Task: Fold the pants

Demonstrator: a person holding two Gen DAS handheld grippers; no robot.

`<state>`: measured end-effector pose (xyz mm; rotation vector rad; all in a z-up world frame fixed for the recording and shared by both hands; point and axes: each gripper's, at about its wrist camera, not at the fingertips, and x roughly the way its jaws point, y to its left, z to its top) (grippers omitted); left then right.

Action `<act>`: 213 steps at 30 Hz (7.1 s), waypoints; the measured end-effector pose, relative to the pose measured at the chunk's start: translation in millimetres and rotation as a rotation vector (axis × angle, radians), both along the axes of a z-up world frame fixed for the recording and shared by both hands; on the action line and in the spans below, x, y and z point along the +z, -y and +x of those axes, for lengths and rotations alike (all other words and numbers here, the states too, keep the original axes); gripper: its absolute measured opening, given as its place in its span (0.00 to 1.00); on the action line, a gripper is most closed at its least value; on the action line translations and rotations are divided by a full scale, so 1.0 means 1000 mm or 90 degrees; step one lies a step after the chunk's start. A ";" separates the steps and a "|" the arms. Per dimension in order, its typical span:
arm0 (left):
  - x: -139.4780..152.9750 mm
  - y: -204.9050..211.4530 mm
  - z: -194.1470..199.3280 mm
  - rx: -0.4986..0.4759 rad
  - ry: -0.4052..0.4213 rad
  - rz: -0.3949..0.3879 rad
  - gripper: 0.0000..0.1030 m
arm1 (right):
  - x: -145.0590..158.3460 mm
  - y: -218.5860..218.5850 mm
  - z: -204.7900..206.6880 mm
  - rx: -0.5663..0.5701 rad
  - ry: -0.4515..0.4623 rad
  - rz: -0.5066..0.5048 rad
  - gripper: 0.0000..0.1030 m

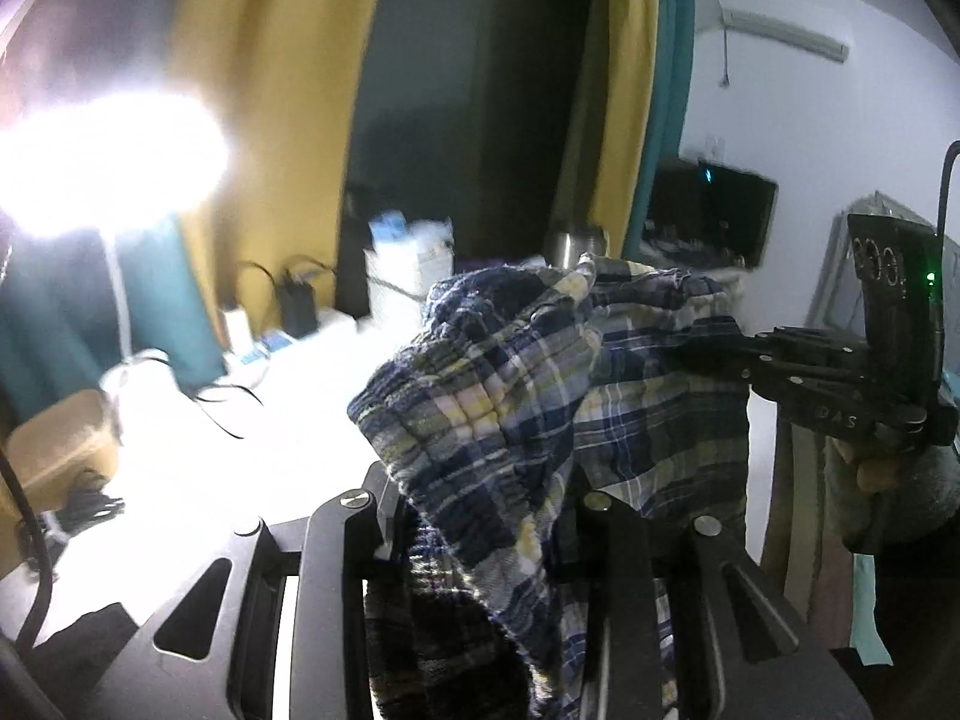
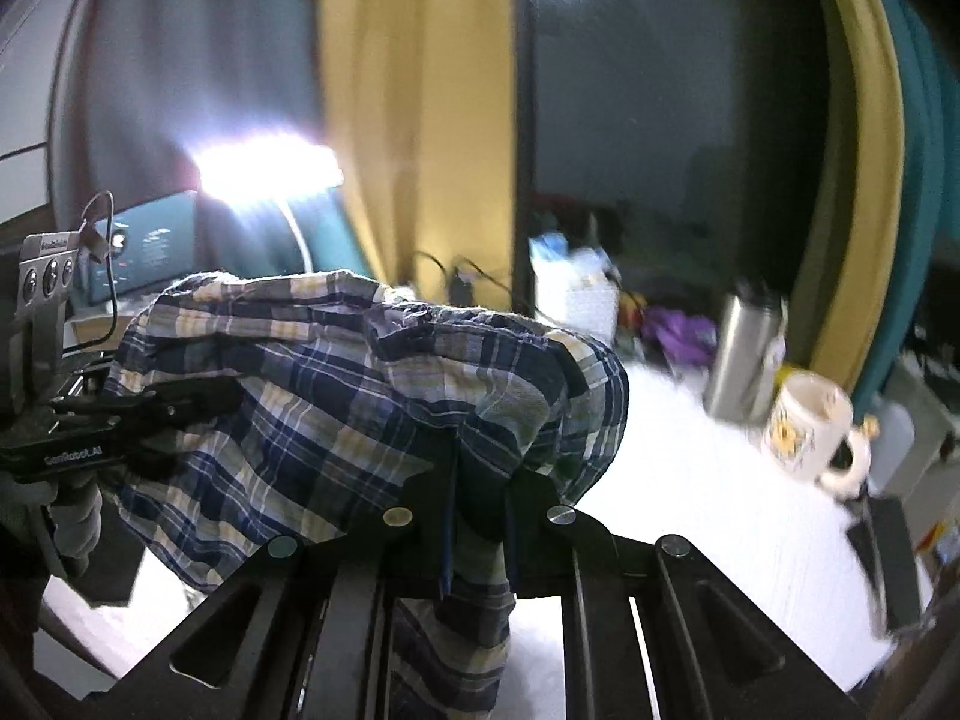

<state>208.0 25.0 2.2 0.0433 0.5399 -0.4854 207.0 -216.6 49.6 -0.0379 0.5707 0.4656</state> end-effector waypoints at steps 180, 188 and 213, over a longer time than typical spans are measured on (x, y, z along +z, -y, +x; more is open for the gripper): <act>-0.079 -0.215 -0.043 0.337 -0.235 -0.033 0.51 | -0.101 -0.255 0.060 0.317 -0.203 0.001 0.13; -0.075 -0.226 -0.052 0.349 -0.237 -0.028 0.55 | -0.104 -0.255 0.069 0.297 -0.222 -0.004 0.16; -0.066 -0.251 -0.063 0.393 -0.208 -0.012 0.56 | -0.105 -0.234 0.096 0.170 -0.220 -0.004 0.57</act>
